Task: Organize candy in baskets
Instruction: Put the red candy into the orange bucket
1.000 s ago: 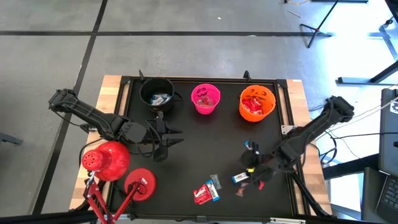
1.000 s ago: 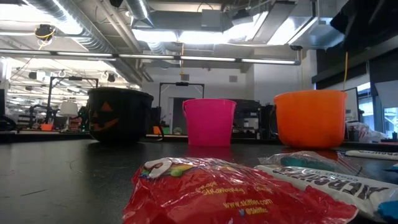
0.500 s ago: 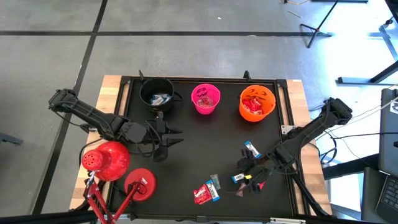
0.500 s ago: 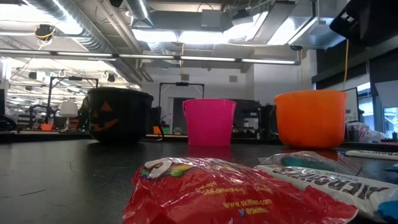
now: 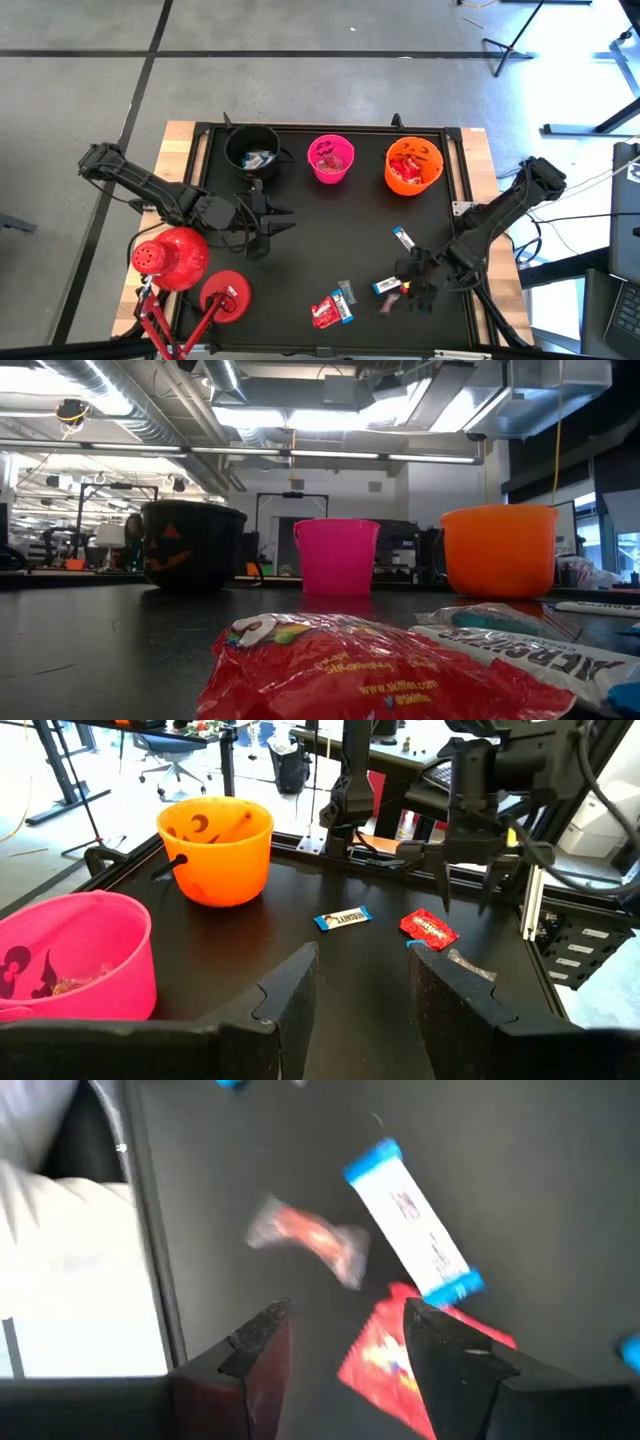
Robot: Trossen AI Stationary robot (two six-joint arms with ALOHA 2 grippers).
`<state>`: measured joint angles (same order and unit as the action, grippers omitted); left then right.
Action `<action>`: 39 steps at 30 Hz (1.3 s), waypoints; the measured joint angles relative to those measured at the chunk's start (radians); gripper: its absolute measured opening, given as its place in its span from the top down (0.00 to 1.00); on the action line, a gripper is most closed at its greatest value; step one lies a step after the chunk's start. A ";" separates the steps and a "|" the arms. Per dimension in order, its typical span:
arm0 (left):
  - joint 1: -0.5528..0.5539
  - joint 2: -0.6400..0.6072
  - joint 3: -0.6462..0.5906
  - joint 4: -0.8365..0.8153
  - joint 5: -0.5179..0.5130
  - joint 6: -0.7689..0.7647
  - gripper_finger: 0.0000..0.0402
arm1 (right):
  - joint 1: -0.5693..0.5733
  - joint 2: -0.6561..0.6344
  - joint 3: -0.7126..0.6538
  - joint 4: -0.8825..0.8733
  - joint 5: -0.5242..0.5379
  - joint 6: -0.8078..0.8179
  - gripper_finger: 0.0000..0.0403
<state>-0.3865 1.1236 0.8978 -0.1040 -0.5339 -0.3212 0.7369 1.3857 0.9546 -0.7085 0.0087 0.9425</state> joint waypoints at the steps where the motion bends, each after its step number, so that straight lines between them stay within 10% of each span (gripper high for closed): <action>1: 0.000 0.000 0.000 0.000 0.000 0.000 0.63 | 0.000 0.000 0.000 -0.022 -0.007 0.023 0.53; 14: 0.000 0.000 0.000 0.000 0.000 0.000 0.63 | 0.055 0.004 -0.050 -0.248 -0.031 0.266 0.53; 25: 0.000 0.000 0.000 0.000 0.000 0.000 0.63 | 0.055 0.002 -0.334 0.165 -0.090 0.359 0.53; 39: 0.000 0.000 0.000 0.000 0.000 0.000 0.63 | 0.055 -0.001 -0.381 0.157 -0.061 0.390 0.67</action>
<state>-0.3862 1.1233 0.8978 -0.1040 -0.5343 -0.3214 0.7918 1.3848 0.5734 -0.5519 -0.0522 1.3323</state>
